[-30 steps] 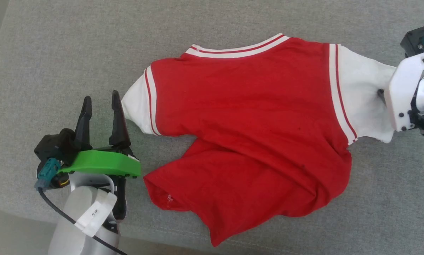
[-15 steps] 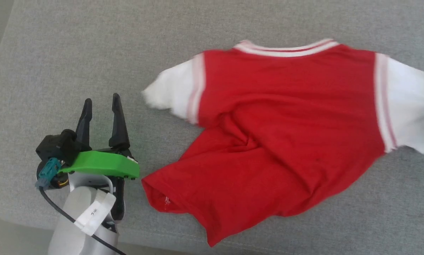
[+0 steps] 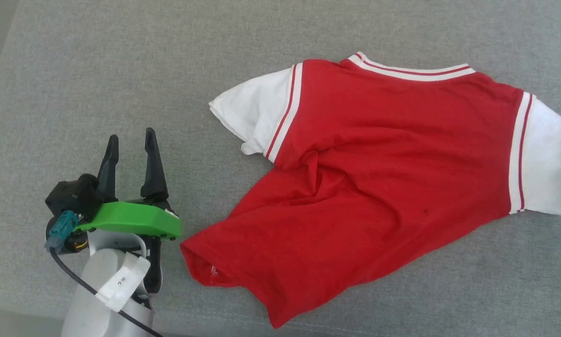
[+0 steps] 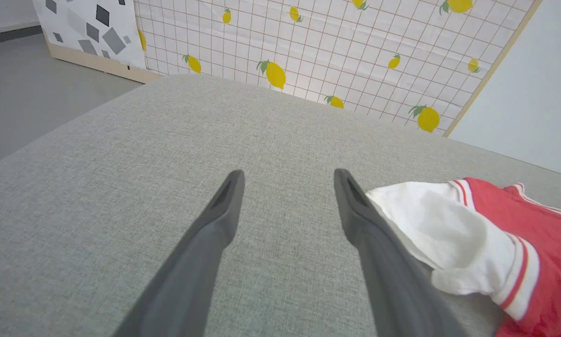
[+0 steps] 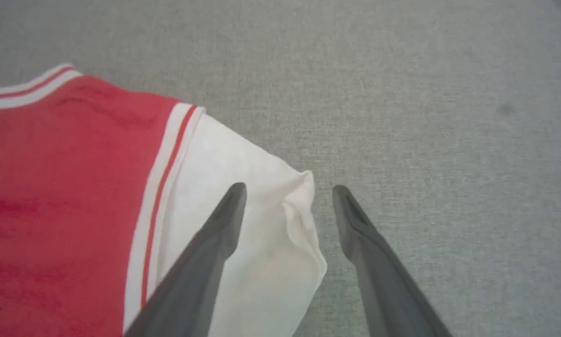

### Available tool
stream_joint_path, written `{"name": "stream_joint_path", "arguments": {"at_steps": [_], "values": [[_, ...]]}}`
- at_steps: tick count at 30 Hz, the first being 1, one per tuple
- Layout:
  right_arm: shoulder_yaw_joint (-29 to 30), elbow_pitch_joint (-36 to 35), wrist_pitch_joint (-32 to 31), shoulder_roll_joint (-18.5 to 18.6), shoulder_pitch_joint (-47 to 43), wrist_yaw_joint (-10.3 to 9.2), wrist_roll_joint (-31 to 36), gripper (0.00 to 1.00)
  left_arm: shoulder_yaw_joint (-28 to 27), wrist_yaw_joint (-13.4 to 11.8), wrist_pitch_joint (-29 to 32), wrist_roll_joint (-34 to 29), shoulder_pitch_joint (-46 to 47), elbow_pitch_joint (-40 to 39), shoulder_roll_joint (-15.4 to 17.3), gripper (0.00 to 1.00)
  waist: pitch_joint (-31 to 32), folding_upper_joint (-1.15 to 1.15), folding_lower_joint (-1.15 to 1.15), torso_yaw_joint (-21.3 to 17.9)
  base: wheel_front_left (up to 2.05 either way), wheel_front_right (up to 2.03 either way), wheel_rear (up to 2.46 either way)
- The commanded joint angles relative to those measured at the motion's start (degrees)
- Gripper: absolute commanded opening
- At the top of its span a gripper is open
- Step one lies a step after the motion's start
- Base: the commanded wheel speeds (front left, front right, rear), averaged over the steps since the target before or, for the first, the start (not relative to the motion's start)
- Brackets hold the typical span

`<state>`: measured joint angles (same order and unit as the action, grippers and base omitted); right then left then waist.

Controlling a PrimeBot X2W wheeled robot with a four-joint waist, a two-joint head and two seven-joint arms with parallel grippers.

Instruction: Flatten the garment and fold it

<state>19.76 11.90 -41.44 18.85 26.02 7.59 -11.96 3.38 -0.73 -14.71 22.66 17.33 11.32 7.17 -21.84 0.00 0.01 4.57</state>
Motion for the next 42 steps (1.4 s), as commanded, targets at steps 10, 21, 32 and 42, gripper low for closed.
{"name": "stream_joint_path", "arguments": {"at_steps": [10, 21, 32, 42], "values": [[3.9, -8.19, 21.86, -7.44, -4.77, -0.1, -1.42, 1.0, -0.24, -0.43, 0.58, 0.4, -1.24, 0.35, 0.7, 1.0, 3.48, 0.0, -0.01, -2.28, 0.0, 0.0, 0.0], [4.68, -12.81, 23.08, -9.64, -7.45, -0.1, -2.18, 1.0, 4.94, -1.29, 18.68, -0.29, 13.2, 4.39, 1.5, 1.0, 2.07, 0.0, -0.01, -4.73, 0.0, 0.0, 0.0], [5.02, -13.94, 22.49, -9.95, -7.37, -0.1, -2.62, 1.0, 12.52, -3.51, 58.14, -3.16, 30.0, 16.85, 5.65, 1.0, -1.85, 0.0, -0.01, -7.63, 0.0, 0.0, 0.0], [4.83, -13.84, 22.87, -9.68, -6.93, -0.1, -2.92, 1.0, 15.18, -2.4, 71.3, -0.53, 27.1, 18.9, 4.91, 1.0, -3.55, 0.0, -0.01, -8.91, 0.0, 0.0, 0.0]]}}
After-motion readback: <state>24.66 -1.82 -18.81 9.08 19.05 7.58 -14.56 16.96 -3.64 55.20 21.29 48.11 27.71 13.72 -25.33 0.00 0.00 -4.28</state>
